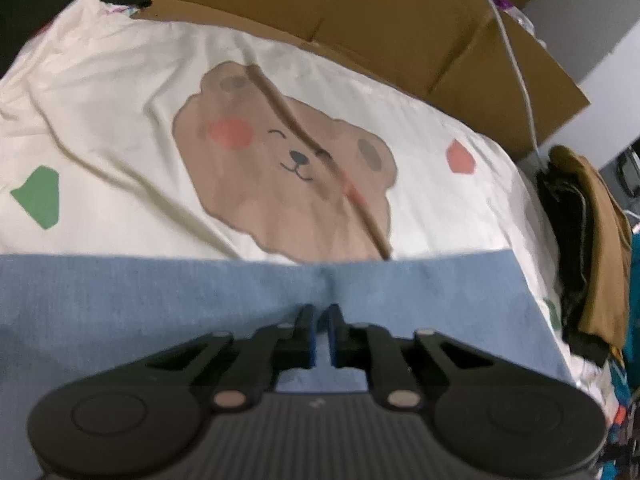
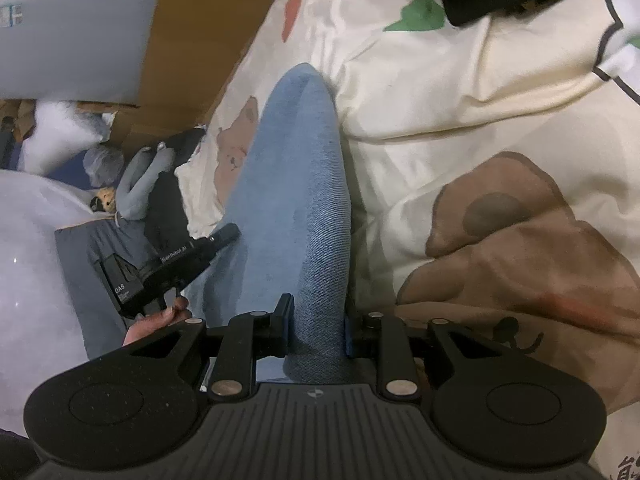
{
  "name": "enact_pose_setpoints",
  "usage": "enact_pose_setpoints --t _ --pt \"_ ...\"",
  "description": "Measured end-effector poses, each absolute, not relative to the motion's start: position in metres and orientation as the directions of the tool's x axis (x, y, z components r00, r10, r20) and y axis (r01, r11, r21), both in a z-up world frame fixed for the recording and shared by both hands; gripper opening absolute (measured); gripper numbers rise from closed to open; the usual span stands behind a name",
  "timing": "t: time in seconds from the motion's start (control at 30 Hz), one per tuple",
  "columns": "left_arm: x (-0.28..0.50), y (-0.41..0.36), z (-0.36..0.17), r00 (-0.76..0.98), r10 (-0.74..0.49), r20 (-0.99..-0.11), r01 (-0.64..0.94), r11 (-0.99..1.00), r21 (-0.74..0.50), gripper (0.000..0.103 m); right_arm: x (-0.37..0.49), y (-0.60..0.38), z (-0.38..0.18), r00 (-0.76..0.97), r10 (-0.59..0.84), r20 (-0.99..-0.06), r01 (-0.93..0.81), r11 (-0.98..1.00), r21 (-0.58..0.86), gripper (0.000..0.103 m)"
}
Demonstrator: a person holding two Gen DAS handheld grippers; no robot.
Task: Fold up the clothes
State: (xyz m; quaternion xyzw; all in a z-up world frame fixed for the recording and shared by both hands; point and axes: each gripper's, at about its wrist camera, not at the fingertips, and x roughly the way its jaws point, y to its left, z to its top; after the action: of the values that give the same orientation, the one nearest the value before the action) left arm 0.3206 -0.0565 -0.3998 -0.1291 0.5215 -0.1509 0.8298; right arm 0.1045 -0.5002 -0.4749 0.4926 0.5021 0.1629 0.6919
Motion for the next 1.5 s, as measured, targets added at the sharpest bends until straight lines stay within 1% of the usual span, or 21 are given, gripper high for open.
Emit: enact_pose_setpoints --t 0.03,0.23,0.37,0.43,0.57,0.9,1.27,1.33,1.37,1.4,1.5 --pt "0.324 -0.057 -0.401 0.411 -0.381 -0.828 0.111 0.923 -0.369 0.003 0.105 -0.5 -0.475 0.441 0.719 -0.538 0.273 0.463 0.843 0.025" --pt "0.322 -0.061 -0.4 0.419 -0.363 -0.832 0.118 0.931 -0.346 0.002 0.107 -0.499 -0.474 0.46 0.697 -0.551 0.287 0.47 0.834 0.026" --pt "0.3 -0.055 -0.4 0.367 -0.387 -0.846 0.105 0.921 -0.376 0.002 0.102 -0.502 -0.474 0.521 0.661 -0.541 0.308 0.445 0.841 0.027" --pt "0.285 -0.056 -0.398 0.348 -0.394 -0.851 0.129 0.919 -0.373 0.002 0.102 -0.502 -0.474 0.54 0.652 -0.533 0.314 0.432 0.846 0.027" --pt "0.26 -0.058 -0.393 0.291 -0.403 -0.868 0.174 0.914 -0.366 0.002 0.108 -0.499 -0.474 0.552 0.654 -0.517 0.3 0.423 0.855 0.034" --pt "0.225 -0.054 -0.386 0.196 -0.43 -0.881 0.212 0.896 -0.39 0.003 0.12 -0.491 -0.472 0.56 0.648 -0.516 0.283 0.435 0.855 0.034" --pt "0.199 -0.057 -0.386 0.075 -0.462 -0.883 0.273 0.862 -0.428 0.003 0.132 -0.488 -0.477 0.565 0.616 -0.549 0.299 0.468 0.832 0.034" --pt "0.194 -0.055 -0.386 0.067 -0.465 -0.883 0.285 0.857 -0.429 0.003 0.135 -0.486 -0.477 0.567 0.607 -0.557 0.304 0.474 0.826 0.029" --pt "0.194 -0.054 -0.386 0.067 -0.467 -0.882 0.291 0.854 -0.431 0.003 0.136 -0.485 -0.475 0.563 0.602 -0.565 0.302 0.486 0.82 0.016" --pt "0.194 -0.054 -0.387 0.068 -0.47 -0.88 0.292 0.853 -0.433 0.003 0.138 -0.484 -0.474 0.56 0.598 -0.574 0.3 0.499 0.813 0.009" --pt "0.192 -0.054 -0.39 0.079 -0.472 -0.878 0.289 0.854 -0.433 0.003 0.142 -0.481 -0.465 0.55 0.596 -0.585 0.28 0.529 0.801 0.008"
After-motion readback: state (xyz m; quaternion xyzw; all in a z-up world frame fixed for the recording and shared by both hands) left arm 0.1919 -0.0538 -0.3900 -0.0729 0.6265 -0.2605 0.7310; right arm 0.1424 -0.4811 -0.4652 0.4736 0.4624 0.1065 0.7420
